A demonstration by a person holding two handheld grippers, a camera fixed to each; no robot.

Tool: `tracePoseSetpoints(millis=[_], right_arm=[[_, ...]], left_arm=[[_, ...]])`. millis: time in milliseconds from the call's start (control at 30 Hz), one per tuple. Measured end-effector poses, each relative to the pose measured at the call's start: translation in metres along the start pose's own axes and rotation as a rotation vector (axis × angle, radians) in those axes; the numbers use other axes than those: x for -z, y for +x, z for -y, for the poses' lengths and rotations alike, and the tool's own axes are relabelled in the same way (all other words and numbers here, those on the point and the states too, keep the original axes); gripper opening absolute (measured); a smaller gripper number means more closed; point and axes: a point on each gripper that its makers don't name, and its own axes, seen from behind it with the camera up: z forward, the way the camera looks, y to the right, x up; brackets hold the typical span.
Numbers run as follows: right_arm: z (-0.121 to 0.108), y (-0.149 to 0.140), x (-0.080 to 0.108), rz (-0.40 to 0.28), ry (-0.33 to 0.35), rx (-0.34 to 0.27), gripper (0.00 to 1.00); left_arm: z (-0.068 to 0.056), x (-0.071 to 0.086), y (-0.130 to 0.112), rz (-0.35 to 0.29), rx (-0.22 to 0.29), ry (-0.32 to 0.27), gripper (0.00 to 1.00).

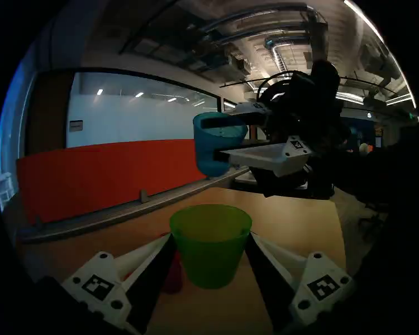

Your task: Pour water

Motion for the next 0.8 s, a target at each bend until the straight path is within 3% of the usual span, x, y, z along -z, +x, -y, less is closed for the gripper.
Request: tracePoseSetpoints(millis=[800], right_arm=[[-0.001,0.019,-0.013,-0.007,0.01,0.211,0.89]], left_arm=[[-0.011,-0.006,0.001,-0.004,0.001,-0.032,0.83]])
